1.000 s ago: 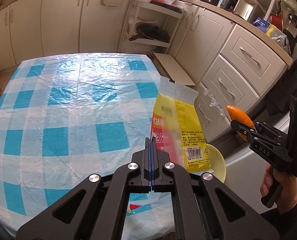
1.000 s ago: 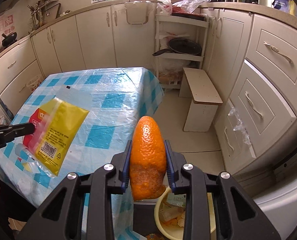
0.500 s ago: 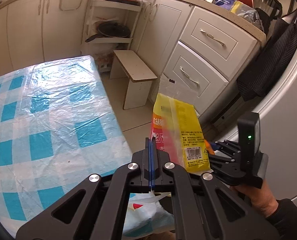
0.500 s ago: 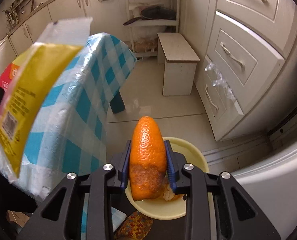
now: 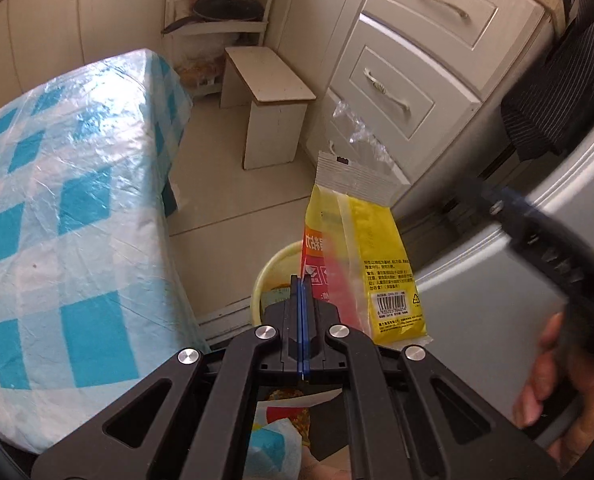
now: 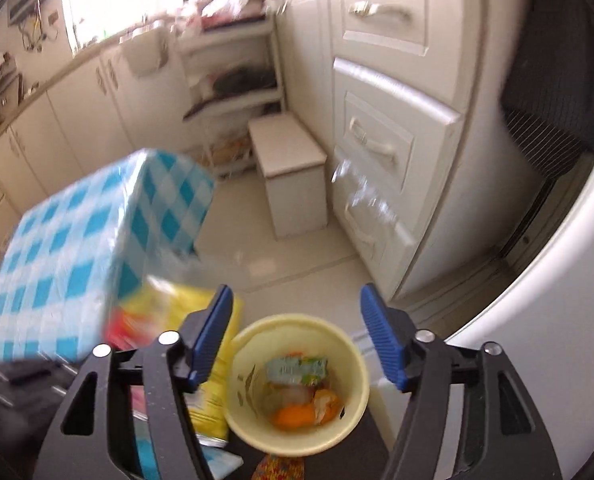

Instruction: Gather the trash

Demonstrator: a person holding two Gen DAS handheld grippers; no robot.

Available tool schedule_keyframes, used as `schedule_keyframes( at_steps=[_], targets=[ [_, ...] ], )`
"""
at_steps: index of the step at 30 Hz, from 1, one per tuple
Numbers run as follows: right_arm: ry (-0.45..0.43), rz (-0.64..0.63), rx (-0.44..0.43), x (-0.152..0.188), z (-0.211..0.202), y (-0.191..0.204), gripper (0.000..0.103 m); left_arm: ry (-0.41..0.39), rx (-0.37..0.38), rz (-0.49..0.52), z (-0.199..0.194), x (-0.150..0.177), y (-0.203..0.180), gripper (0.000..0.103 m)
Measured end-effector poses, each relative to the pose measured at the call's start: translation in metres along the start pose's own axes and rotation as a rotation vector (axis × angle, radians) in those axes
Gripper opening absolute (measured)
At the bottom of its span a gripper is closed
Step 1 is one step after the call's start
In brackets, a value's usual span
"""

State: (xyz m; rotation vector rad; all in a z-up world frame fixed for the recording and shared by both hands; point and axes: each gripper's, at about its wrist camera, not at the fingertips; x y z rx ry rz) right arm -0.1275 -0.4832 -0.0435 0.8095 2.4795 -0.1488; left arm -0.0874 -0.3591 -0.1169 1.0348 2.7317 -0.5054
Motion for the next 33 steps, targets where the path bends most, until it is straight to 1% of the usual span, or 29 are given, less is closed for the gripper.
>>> schedule_keyframes(
  at_steps=[4,6,7,9,10,11,12,14,16,18,19,21,23,27,31,33],
  targets=[
    [-0.110,0.014,0.021,-0.007,-0.028,-0.005,0.072,0.092,-0.048,0.009,0.056,0.001,-0.025,0.000],
    [-0.137,0.021,0.023,-0.009,-0.034,-0.010,0.072,0.151,-0.061,0.022,0.084,0.000,-0.035,0.000],
    [-0.142,0.023,0.026,-0.012,-0.034,-0.012,0.072,0.165,-0.070,0.026,0.092,0.000,-0.039,0.001],
    [-0.146,0.026,0.032,-0.019,-0.033,-0.016,0.072,0.195,-0.076,0.042,0.105,-0.001,-0.045,0.015],
    [-0.148,0.027,0.035,-0.020,-0.034,-0.017,0.072,0.198,-0.076,0.045,0.106,0.000,-0.048,0.019],
    [-0.150,0.026,0.037,-0.022,-0.035,-0.017,0.072,0.188,-0.076,0.051,0.102,0.001,-0.049,0.031],
    [-0.155,0.024,0.040,-0.023,-0.037,-0.018,0.072,0.169,-0.077,0.057,0.096,0.002,-0.051,0.040],
    [-0.171,0.017,0.048,-0.022,-0.044,-0.017,0.075,0.125,-0.078,0.066,0.079,0.006,-0.053,0.046],
    [-0.194,0.007,0.070,-0.020,-0.052,-0.013,0.082,0.085,-0.071,0.073,0.058,0.009,-0.050,0.050],
    [-0.218,-0.009,0.096,-0.017,-0.062,-0.007,0.088,0.034,-0.087,0.077,0.031,0.015,-0.042,0.059],
    [-0.229,-0.020,0.115,-0.015,-0.068,-0.003,0.090,0.006,-0.098,0.075,0.016,0.020,-0.037,0.061],
    [-0.246,-0.035,0.151,-0.009,-0.080,0.005,0.093,-0.040,-0.123,0.068,-0.012,0.028,-0.026,0.070],
    [-0.254,-0.043,0.175,0.000,-0.089,0.014,0.095,-0.089,-0.152,0.057,-0.042,0.040,-0.014,0.075],
    [-0.267,-0.044,0.210,0.026,-0.113,0.033,0.095,-0.178,-0.211,0.047,-0.098,0.063,0.005,0.084],
    [-0.250,0.010,0.151,0.054,-0.136,0.047,0.096,-0.229,-0.250,0.062,-0.144,0.097,0.020,0.089],
    [-0.244,0.028,0.148,0.070,-0.146,0.055,0.096,-0.246,-0.253,0.071,-0.161,0.108,0.025,0.092]
  ],
)
Point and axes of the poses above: each gripper's, at about its wrist camera, not at the fingertips, and z roughly the way its jaws point, y to its left, x to its underside, and after that the axes turned 12 degrees about y, right-handed
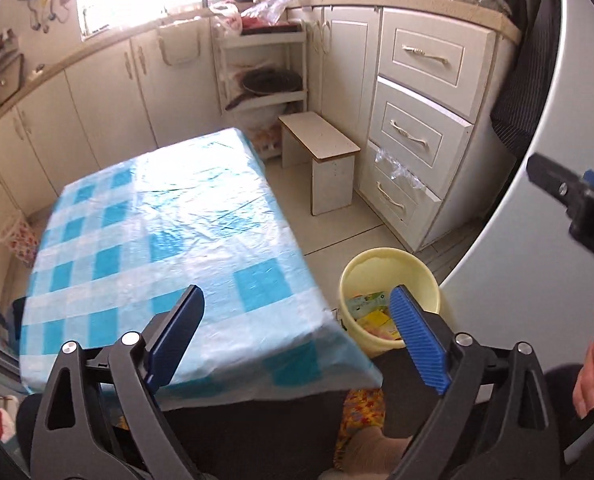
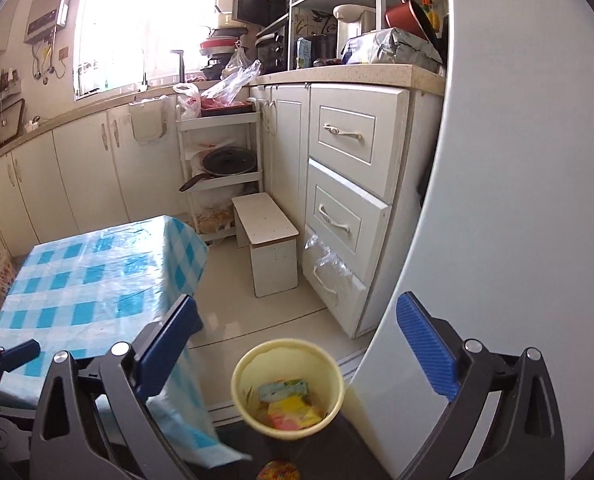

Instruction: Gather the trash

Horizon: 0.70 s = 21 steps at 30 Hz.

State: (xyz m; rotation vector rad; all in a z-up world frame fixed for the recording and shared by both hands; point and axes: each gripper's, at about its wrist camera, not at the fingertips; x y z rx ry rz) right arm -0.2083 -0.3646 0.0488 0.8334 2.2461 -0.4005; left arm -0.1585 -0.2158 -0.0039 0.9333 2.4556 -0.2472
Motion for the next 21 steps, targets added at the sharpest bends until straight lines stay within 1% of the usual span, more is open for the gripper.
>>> schedule_keyframes(
  at_steps=[5,7,11,15,17,19,21],
  targets=[
    [0.052,0.014,-0.020,0.028,-0.028,0.015,0.096,-0.034,0.001,0.018,-0.038,0.023,0.013,0.095],
    [0.056,0.022,-0.008,0.037,-0.040,0.020,0.096,-0.047,-0.001,0.029,-0.051,0.034,0.016,0.095],
    [0.056,0.044,-0.014,0.053,-0.064,0.027,0.096,-0.051,0.006,0.040,-0.070,0.049,0.020,0.095],
    [0.102,0.031,-0.034,0.061,-0.077,0.035,0.096,-0.059,0.003,0.046,-0.086,0.062,0.025,0.095],
    [0.108,0.028,-0.039,0.068,-0.084,0.040,0.096,-0.067,-0.011,0.047,-0.094,0.068,0.027,0.095],
    [0.105,0.031,-0.018,0.073,-0.091,0.044,0.096,-0.074,-0.026,0.052,-0.101,0.075,0.030,0.095],
    [0.104,0.031,0.024,0.077,-0.096,0.047,0.096,-0.083,-0.033,0.049,-0.108,0.082,0.034,0.095]
  ],
)
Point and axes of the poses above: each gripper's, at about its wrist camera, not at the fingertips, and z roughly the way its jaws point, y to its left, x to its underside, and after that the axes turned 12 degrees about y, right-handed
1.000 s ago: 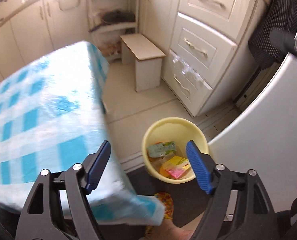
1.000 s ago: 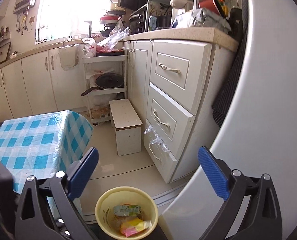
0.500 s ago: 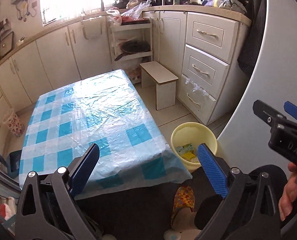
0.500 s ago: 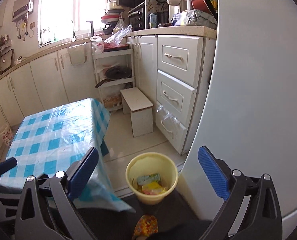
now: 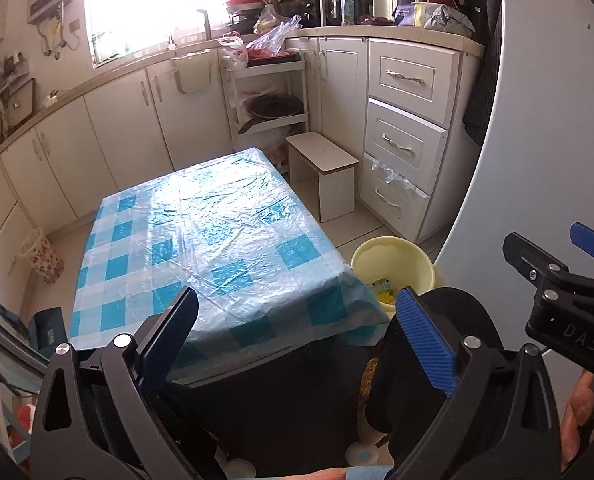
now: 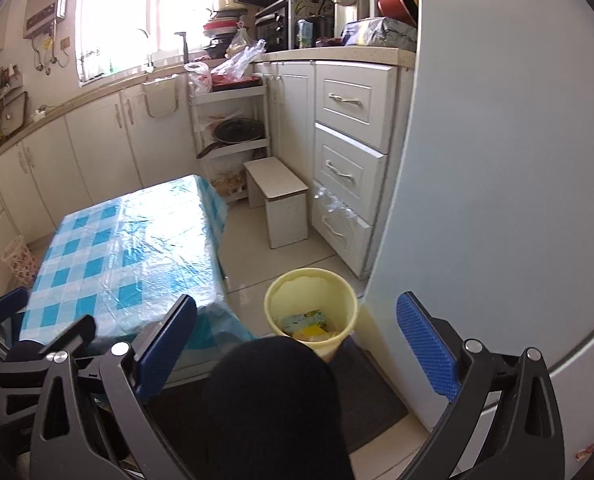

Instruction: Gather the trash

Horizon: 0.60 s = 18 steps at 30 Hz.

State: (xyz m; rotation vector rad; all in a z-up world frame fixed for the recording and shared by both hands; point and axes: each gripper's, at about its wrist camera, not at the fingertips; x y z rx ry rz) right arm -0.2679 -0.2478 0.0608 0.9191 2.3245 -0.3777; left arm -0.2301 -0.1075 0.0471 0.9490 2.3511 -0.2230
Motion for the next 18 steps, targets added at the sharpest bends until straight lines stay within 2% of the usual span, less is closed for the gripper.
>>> schedule_keyframes(
  at_steps=[9,18],
  targets=[
    [-0.025,0.002,0.047,0.013,-0.016,0.004,0.096,0.002,-0.038,-0.031,-0.011,0.014,0.018,0.095],
    [-0.042,0.001,0.044,0.015,-0.027,0.008,0.096,-0.032,-0.051,-0.048,-0.027,0.015,0.024,0.095]
  ],
)
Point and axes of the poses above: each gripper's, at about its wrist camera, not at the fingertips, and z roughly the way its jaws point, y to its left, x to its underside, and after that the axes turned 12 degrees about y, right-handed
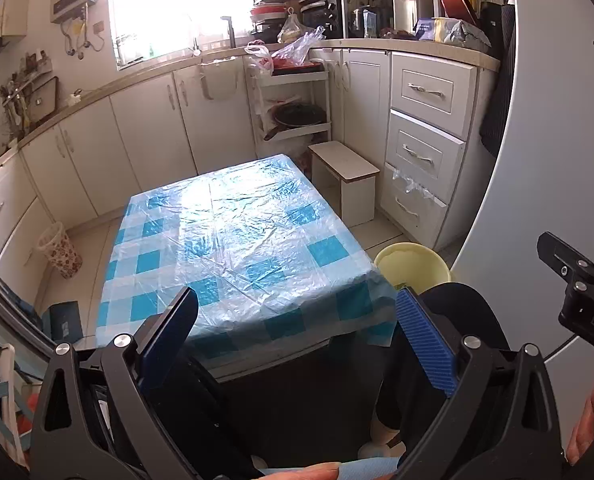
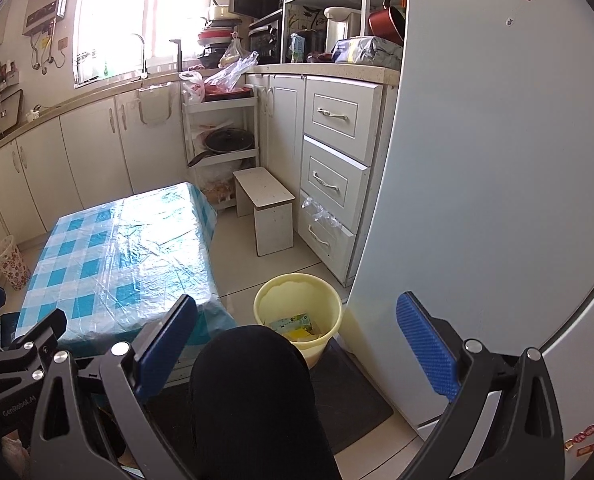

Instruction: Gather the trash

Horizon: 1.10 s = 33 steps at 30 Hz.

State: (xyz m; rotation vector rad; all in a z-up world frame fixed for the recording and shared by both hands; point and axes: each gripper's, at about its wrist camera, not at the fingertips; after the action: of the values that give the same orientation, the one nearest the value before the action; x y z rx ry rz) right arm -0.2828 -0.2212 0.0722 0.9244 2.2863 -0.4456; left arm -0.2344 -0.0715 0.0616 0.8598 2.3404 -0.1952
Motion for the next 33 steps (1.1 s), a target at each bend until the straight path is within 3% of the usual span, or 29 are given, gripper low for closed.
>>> schedule_keyframes(
  at_steps=[33],
  targets=[
    [0.000,-0.003,-0.009,0.006,-0.009,-0.001,0.096,-0.023,-0.012,-0.009,-0.011,0.001,-0.002,0.095]
  ],
)
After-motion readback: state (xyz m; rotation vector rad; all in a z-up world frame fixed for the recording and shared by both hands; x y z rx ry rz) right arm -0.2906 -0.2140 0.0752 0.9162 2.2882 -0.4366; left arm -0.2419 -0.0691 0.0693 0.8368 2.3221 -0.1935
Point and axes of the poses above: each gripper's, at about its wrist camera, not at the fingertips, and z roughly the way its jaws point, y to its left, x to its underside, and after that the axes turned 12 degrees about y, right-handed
